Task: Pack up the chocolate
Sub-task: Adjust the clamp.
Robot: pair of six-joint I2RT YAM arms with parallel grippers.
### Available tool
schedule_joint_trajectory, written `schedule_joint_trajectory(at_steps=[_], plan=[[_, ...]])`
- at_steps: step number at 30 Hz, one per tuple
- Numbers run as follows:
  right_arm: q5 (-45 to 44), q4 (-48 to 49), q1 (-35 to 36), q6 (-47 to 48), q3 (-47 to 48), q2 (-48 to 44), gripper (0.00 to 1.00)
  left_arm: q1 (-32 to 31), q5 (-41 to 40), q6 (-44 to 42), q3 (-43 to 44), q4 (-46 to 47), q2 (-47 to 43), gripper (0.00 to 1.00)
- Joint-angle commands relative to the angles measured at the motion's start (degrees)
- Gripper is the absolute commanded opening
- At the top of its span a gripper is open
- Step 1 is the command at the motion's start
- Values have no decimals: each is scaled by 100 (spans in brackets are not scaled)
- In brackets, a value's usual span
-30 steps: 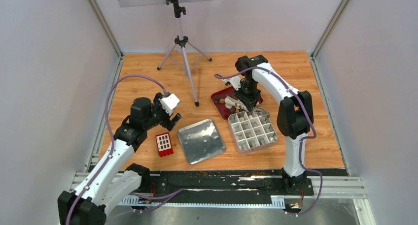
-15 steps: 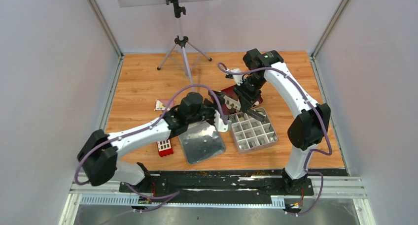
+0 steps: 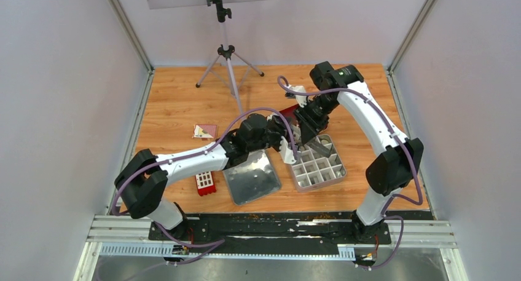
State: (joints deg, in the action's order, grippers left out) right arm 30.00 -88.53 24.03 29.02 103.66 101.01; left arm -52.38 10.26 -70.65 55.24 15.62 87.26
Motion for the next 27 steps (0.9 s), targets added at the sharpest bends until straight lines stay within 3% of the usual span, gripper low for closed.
schedule_joint_trajectory(at_steps=[1, 7, 13, 20, 24, 27], plan=[[115, 510, -102, -295, -47, -510, 33, 10, -201, 838, 382, 90, -2, 45], [-147, 791, -127, -544, -225, -546, 54, 123, -378, 2444, 721, -351, 25, 38], [-4, 787, -164, -564, -256, -496, 50, 123, -320, 2580, 680, -380, 32, 38], [12, 840, -246, -616, -48, -387, 32, 123, -290, 2599, 733, -395, 102, 40], [5, 869, -250, -600, -97, -372, 31, 125, -288, 2596, 775, -396, 158, 39], [-149, 893, -270, -622, -116, -360, 43, 123, -298, 2566, 762, -371, 136, 38]])
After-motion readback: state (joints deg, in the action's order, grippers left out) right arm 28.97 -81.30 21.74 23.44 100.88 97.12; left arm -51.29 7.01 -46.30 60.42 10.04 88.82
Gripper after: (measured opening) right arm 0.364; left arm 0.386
